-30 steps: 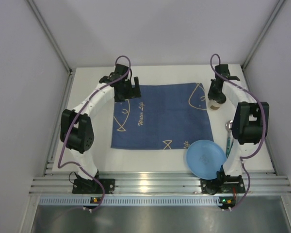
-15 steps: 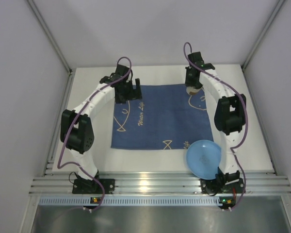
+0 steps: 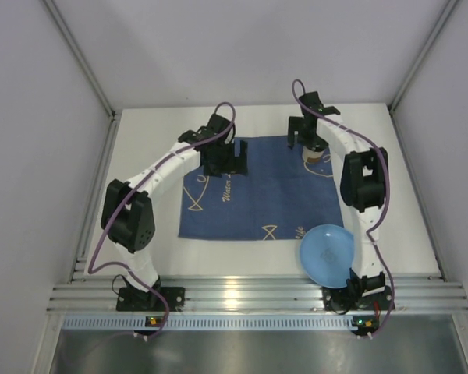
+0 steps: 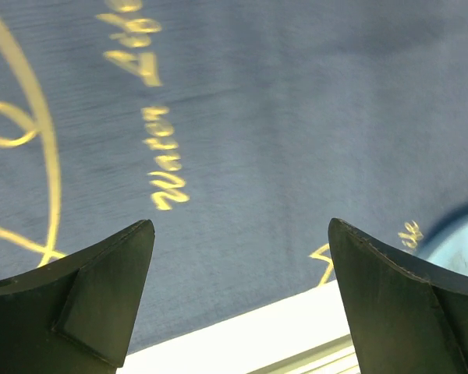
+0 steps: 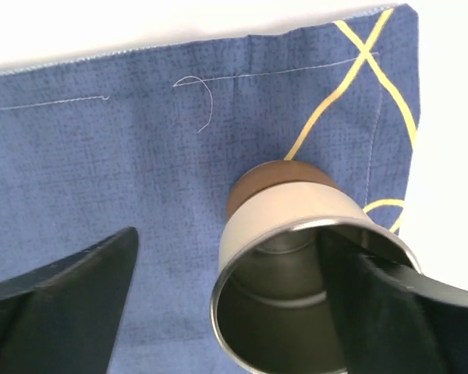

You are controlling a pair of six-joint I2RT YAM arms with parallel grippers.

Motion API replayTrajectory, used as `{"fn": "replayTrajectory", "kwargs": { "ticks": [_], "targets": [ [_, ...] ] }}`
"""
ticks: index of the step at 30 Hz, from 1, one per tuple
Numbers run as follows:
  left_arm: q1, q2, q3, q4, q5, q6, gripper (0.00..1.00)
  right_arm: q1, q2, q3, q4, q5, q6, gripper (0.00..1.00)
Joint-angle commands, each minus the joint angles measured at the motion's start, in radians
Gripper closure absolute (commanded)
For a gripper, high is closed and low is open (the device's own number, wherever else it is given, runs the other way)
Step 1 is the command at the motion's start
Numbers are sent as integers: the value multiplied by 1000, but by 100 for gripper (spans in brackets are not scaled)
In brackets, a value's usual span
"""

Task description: Set the dinner table for one person

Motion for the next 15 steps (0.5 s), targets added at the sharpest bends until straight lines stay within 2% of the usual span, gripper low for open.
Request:
{"fn": "replayTrajectory", "kwargs": {
  "ticks": [1,5,11,15],
  "targets": [
    [-86,45,109,-16,77,76,2,-5,-137,18,-17,22,-14,1],
    [-232,140,177,-28,167,136,3,-49,-275,-37,-56,75,-5,0],
    [-372,241,186,21,287,159,6,-149,-567,-353,-62,53,53,0],
    [-415,310,249,16,391,184,7,-174,-732,-583,-54,1,87,0]
  ]
}}
